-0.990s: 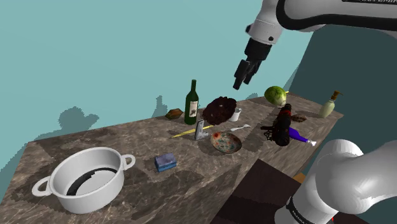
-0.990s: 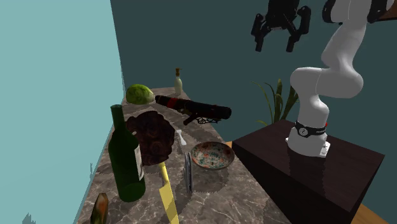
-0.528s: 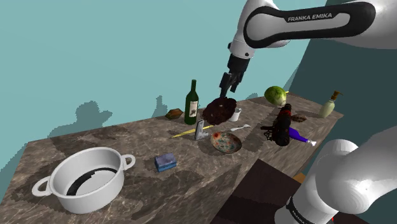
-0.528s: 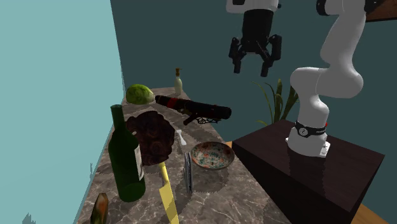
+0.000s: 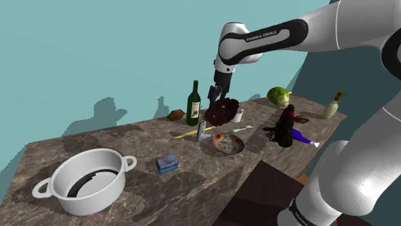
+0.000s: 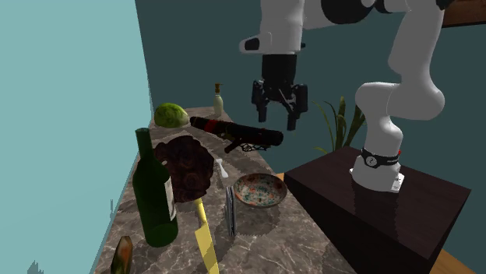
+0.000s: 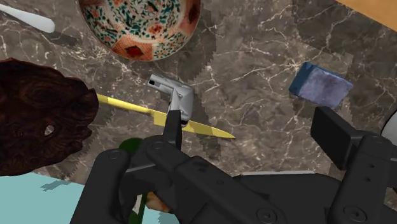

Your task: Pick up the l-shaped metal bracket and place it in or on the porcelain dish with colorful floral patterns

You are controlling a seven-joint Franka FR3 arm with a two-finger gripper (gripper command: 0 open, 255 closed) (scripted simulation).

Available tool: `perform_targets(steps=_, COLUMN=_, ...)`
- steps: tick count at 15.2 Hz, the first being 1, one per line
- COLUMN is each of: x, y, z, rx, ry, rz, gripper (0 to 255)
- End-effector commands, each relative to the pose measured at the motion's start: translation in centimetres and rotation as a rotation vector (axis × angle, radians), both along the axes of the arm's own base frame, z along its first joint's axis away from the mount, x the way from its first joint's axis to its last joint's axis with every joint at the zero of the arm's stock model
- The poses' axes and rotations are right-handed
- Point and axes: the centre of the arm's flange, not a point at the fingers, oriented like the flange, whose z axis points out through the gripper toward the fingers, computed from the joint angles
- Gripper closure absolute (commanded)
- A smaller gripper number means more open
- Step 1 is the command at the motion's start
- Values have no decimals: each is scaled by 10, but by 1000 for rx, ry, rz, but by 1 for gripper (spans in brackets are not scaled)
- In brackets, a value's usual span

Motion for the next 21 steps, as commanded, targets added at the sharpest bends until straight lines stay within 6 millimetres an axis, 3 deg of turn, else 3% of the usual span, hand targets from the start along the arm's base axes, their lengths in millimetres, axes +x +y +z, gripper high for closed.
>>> perform_targets(steps=1, x=18, y=-8, z=-21, rx=0, ry=21, rz=4, gripper=0)
perform_targets(steps=15, x=137, y=-51, z=-174, rx=5, ry=162, rz=25, gripper=0)
perform_targets(steps=21, x=133, y=-50, z=-200, rx=5, ry=162, rz=25, gripper=0)
